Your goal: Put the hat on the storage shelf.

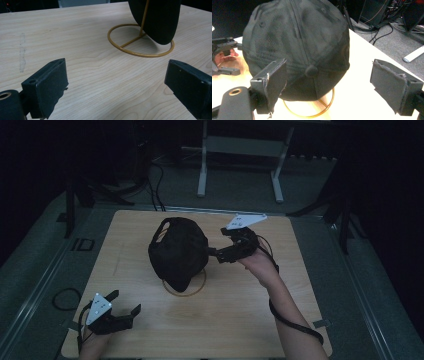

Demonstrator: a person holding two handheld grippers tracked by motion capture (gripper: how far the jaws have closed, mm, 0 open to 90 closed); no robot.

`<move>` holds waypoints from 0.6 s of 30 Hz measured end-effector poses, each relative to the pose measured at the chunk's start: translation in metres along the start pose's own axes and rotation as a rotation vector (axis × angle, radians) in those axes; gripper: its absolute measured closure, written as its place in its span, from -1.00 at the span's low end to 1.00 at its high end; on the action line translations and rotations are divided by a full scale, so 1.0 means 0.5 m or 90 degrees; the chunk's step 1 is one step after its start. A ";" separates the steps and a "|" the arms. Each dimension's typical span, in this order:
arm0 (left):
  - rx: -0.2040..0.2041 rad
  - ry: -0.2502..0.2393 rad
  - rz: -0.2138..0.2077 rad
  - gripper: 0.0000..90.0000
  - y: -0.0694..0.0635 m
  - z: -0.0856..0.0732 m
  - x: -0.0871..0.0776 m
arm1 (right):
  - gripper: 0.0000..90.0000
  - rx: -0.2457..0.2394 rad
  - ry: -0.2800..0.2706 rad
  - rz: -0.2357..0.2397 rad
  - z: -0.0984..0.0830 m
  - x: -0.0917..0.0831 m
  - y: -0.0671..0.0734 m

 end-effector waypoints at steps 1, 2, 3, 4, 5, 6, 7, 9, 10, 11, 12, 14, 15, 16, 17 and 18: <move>-0.001 -0.001 -0.001 -0.88 0.000 0.000 0.000 | -0.69 -0.002 0.000 -0.005 -0.004 -0.002 -0.004; -0.001 -0.001 -0.002 -0.88 -0.001 0.000 0.000 | -0.69 -0.004 -0.001 -0.009 -0.009 -0.004 -0.007; 0.000 -0.001 -0.001 -0.88 -0.001 0.000 0.000 | -0.69 -0.004 -0.003 -0.011 -0.013 -0.006 -0.009; -0.001 -0.002 -0.002 -0.88 -0.001 0.000 0.000 | -0.69 -0.003 -0.002 -0.015 -0.019 -0.008 -0.013; -0.002 -0.003 -0.004 -0.88 -0.001 0.000 0.000 | -0.69 -0.004 -0.002 -0.017 -0.023 -0.009 -0.015; -0.001 -0.003 -0.003 -0.89 -0.002 0.001 0.001 | -0.69 -0.003 -0.003 -0.019 -0.027 -0.010 -0.017; -0.001 -0.003 -0.003 -0.88 -0.002 0.000 0.001 | -0.69 -0.001 -0.002 -0.021 -0.032 -0.010 -0.019; -0.001 -0.002 -0.002 -0.88 -0.002 0.000 0.001 | -0.69 -0.002 0.002 -0.024 -0.043 -0.011 -0.022; -0.001 -0.003 -0.003 -0.88 -0.002 0.000 0.001 | -0.69 -0.001 0.004 -0.024 -0.048 -0.011 -0.023; -0.002 -0.003 -0.004 -0.88 -0.002 0.001 0.001 | -0.69 0.000 0.007 -0.024 -0.054 -0.011 -0.024; -0.002 -0.003 -0.003 -0.88 -0.002 0.000 0.001 | -0.69 0.000 0.007 -0.025 -0.058 -0.010 -0.025; -0.002 -0.004 -0.005 -0.89 -0.003 0.000 0.001 | -0.69 0.005 0.005 -0.025 -0.068 -0.011 -0.027; -0.002 -0.003 -0.004 -0.89 -0.003 0.000 0.001 | -0.69 0.007 0.005 -0.025 -0.071 -0.011 -0.026; -0.002 -0.002 -0.004 -0.89 -0.003 0.000 0.001 | -0.69 0.008 0.005 -0.025 -0.076 -0.011 -0.028; -0.003 -0.003 -0.005 -0.88 -0.003 0.000 0.001 | -0.69 0.009 0.005 -0.025 -0.079 -0.011 -0.028; -0.002 -0.003 -0.005 -0.89 -0.003 0.000 0.001 | -0.69 0.011 0.007 -0.025 -0.083 -0.011 -0.028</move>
Point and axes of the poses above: each handheld gripper's, and its own axes: x roughly forward along the jaws, z roughly out of its top, y roughly to its left, the point moved 8 cm from there along x, roughly forward along the jaws, and after that the axes turned 12 degrees about -y, right-handed, at the moved point
